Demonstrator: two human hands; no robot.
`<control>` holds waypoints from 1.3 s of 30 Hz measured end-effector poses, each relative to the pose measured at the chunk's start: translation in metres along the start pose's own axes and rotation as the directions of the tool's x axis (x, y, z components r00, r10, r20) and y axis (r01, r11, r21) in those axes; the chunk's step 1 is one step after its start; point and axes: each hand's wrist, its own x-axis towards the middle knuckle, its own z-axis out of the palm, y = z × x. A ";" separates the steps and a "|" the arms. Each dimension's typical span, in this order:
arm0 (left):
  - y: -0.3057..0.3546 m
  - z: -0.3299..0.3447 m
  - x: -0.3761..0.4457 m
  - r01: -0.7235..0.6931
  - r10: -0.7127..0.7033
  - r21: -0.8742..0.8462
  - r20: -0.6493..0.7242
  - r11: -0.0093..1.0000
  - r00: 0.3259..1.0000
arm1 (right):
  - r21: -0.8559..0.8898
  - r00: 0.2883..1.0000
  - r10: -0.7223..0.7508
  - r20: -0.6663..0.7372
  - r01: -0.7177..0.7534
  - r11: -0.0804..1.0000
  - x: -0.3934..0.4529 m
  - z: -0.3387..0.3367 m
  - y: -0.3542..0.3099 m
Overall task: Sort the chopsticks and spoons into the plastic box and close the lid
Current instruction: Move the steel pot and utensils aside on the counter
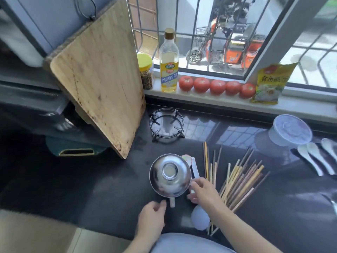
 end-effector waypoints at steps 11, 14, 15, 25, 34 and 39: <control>-0.033 0.020 0.036 -0.140 0.109 -0.211 -0.154 0.967 0.982 | -0.216 0.996 -0.036 0.084 0.054 0.975 -0.002 0.014 0.000; -0.017 -0.002 0.021 -0.151 0.113 -0.248 -0.158 0.957 0.981 | -0.589 0.945 -0.326 -0.043 0.239 0.772 0.028 -0.004 -0.031; -0.016 -0.008 0.022 -0.154 0.113 -0.266 -0.163 0.952 0.980 | -0.665 0.908 -0.418 -0.017 0.302 0.683 0.043 -0.007 -0.045; -0.006 -0.057 0.031 -0.190 0.136 -0.368 -0.168 0.910 0.976 | -0.909 0.661 -0.663 0.352 0.411 -0.073 0.197 -0.003 -0.107; 0.088 -0.065 0.069 -0.209 0.175 -0.613 -0.116 0.761 0.978 | -0.848 0.705 -0.663 0.253 0.491 0.199 0.170 -0.017 -0.116; 0.158 -0.052 0.128 -0.226 0.193 -0.592 -0.119 0.774 0.974 | -0.726 0.768 -0.639 -0.040 0.417 0.547 0.132 -0.055 -0.097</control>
